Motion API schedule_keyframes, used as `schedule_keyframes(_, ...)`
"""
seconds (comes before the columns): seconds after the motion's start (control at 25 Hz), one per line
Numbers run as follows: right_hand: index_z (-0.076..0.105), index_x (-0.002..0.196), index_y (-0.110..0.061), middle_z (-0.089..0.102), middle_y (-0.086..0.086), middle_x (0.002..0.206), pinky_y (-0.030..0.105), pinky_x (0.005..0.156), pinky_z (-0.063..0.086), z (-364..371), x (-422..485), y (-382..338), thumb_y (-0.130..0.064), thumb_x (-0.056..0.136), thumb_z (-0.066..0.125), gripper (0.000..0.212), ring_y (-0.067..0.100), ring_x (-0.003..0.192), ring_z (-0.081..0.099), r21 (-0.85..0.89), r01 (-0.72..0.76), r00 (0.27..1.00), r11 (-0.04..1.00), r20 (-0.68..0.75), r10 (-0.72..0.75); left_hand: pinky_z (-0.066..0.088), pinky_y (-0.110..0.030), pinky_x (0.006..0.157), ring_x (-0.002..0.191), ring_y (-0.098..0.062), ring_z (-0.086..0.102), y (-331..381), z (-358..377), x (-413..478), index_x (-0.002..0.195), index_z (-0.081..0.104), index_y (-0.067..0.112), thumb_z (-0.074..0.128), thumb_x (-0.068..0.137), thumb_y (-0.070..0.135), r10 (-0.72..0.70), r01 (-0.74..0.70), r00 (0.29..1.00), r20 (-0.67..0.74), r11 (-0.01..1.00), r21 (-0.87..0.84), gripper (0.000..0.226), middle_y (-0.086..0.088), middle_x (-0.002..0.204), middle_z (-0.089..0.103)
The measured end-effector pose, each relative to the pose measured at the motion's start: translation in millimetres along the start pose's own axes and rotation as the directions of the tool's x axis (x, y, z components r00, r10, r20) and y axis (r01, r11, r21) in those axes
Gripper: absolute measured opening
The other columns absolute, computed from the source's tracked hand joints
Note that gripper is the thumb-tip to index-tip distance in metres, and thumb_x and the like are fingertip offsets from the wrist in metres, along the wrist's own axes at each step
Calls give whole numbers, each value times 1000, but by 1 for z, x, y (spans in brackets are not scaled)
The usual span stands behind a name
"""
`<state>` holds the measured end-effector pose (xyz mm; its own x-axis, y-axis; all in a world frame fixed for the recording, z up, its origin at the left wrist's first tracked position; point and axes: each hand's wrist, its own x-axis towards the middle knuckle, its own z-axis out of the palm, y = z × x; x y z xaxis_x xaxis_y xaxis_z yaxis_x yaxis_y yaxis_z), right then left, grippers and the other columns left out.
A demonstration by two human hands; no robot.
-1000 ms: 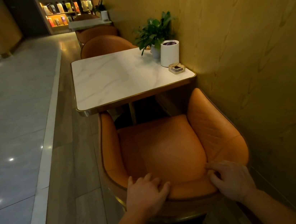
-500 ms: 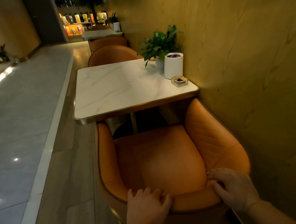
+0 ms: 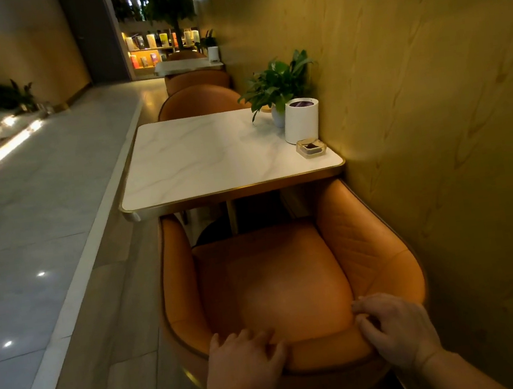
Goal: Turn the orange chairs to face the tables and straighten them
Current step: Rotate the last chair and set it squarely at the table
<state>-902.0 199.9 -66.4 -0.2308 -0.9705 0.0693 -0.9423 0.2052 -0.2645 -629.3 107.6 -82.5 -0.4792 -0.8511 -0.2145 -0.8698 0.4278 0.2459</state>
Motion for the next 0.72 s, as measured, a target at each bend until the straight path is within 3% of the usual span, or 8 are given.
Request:
schedule_keyframes(0.28,64,110,-48,50,-36,132,13,77,38,-8,-5,-4,-56,94,42,29,-9,109,49,-61,18,996,998,88,-12,24,-51,112,119,-14,52,3,7,-8,139,49,47,6,84,79,-17,17,1000,6,999,-37,77,11,129,60)
schedule_keyframes(0.48,65,116,-46,54,-31,131,16,79,41,-14,-8,-11,-54,94,41,34,-4,109,53,-72,-7,994,997,111,15,20,-50,115,118,-12,51,3,8,-13,133,55,48,15,86,78,-59,56,997,-46,996,-65,69,15,124,59)
schedule_keyframes(0.56,66,112,-46,62,-27,119,19,78,45,-13,-10,-13,-55,93,40,34,-2,98,57,-83,-11,995,996,95,19,15,-49,118,122,-10,48,3,7,-11,134,55,48,19,85,80,-62,55,996,-66,993,-102,68,18,130,55)
schedule_keyframes(0.72,57,66,-34,58,-11,69,21,56,40,-12,-11,-13,-51,93,41,36,3,66,54,-146,-52,993,988,101,68,12,-46,121,129,-8,42,1,7,-13,139,50,46,26,86,76,-36,20,992,-122,992,-126,65,18,142,48)
